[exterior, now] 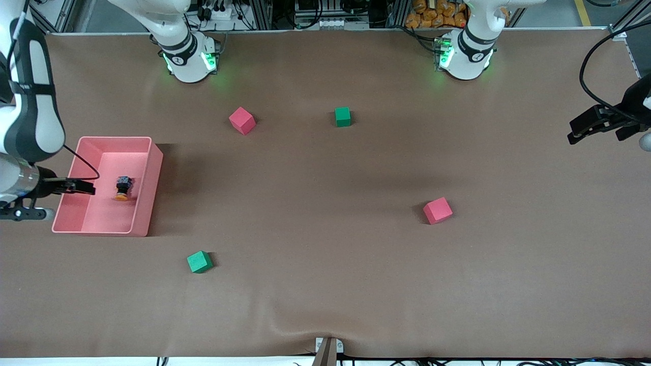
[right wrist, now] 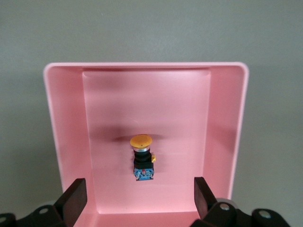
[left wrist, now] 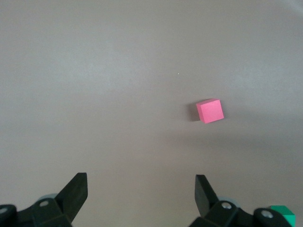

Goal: Place and upright button with both arms
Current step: 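Reach the right gripper down into the pink bin toward the button, then close the right gripper around the yellow-capped button's body, then lift the button out of the bin and carry it toward the table middle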

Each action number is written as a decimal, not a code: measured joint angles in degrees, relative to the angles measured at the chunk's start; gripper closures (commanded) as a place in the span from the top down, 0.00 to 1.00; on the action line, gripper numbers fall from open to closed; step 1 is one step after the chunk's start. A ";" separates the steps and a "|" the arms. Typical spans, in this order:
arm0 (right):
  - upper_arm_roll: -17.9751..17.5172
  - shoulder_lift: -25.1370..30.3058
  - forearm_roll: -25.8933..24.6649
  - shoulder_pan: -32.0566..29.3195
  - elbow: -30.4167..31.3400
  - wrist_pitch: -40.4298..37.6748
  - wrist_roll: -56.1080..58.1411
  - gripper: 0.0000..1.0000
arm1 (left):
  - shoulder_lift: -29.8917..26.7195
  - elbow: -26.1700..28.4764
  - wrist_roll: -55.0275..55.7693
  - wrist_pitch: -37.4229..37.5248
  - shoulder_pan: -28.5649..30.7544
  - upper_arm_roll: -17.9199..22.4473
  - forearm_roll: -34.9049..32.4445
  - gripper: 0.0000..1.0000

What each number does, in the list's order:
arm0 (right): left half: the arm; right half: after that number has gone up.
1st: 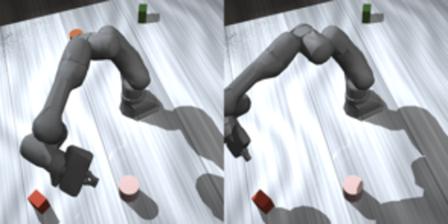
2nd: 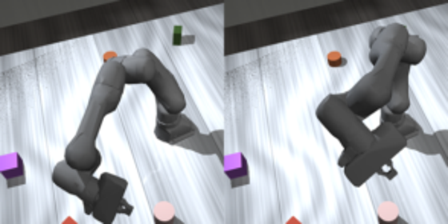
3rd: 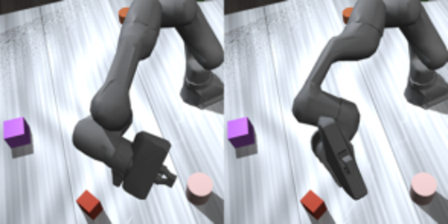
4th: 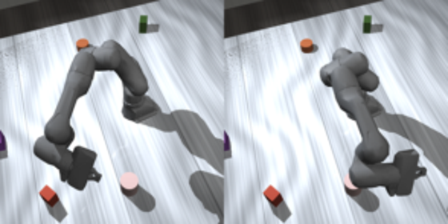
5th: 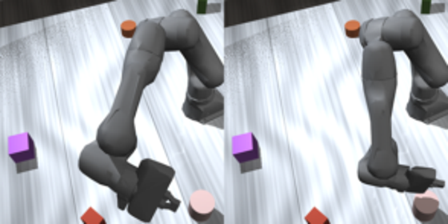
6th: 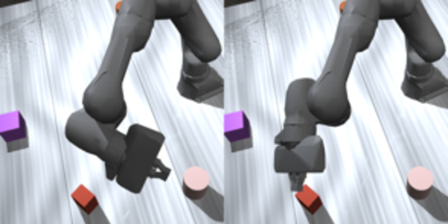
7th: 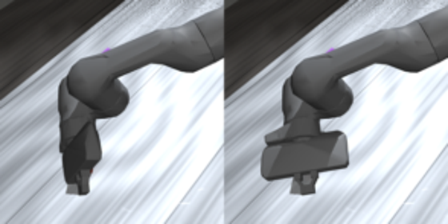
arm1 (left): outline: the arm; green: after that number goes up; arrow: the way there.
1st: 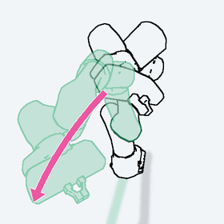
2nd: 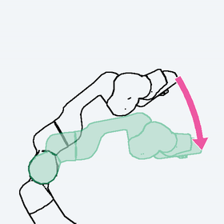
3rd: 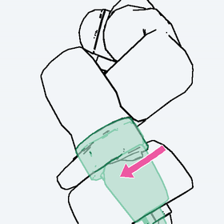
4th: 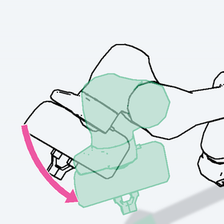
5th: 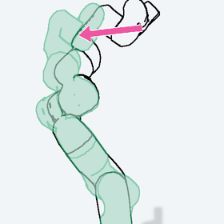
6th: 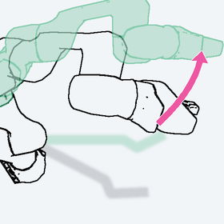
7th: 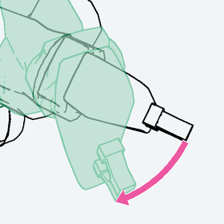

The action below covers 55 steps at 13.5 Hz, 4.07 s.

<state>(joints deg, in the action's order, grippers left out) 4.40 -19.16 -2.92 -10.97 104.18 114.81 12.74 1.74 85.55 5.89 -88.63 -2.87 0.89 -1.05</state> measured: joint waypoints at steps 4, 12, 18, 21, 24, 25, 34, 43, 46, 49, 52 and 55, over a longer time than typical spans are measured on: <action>0.00 -1.35 0.25 -2.03 6.86 9.29 3.90 1.00 | 0.00 0.02 0.00 0.00 0.01 0.01 0.00 1.00; -0.95 -4.91 0.39 -4.21 14.47 18.29 6.95 1.00 | 0.03 0.05 0.00 0.00 0.05 0.04 0.00 1.00; -1.48 -6.14 0.45 -3.82 14.62 18.30 6.94 1.00 | 0.03 0.05 0.00 0.00 0.11 0.05 0.00 1.00; -1.50 -6.26 0.45 -3.77 14.62 18.30 6.94 1.00 | 0.03 0.05 0.00 0.00 0.12 0.05 0.00 1.00; -1.53 -7.24 0.45 -3.19 14.59 18.31 6.94 1.00 | 0.07 0.07 0.00 0.00 0.14 0.05 0.00 1.00; -1.53 -7.95 0.45 -3.13 14.53 18.35 6.94 1.00 | 0.10 0.07 -0.23 0.00 0.20 0.06 0.00 1.00; -1.56 -9.67 0.46 -2.57 12.99 15.69 13.68 0.00 | 0.30 0.10 -1.31 0.00 0.43 0.14 0.00 1.00; -1.41 -3.64 0.46 -2.60 6.50 10.05 14.66 0.00 | 0.33 0.13 -1.32 0.01 0.47 0.15 0.00 1.00; -2.59 0.72 0.47 -2.05 6.14 8.80 14.92 0.00 | 0.35 0.14 -1.32 0.00 0.48 0.15 0.00 1.00; -4.25 2.81 0.53 -0.41 1.21 0.25 14.89 0.00 | 0.37 0.14 -1.33 0.00 0.49 0.15 0.00 1.00; -5.20 2.88 1.71 2.91 -4.75 -6.81 14.86 0.00 | 0.37 0.14 -1.33 0.00 0.50 0.15 0.00 1.00; -5.55 2.52 4.27 7.57 -5.59 -7.43 12.98 0.00 | 0.37 0.14 -1.38 0.00 0.53 0.16 0.00 1.00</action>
<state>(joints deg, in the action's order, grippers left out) -1.15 -16.64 1.34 -3.40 98.59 107.38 25.72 2.12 85.69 4.51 -88.63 -2.34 1.04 -1.05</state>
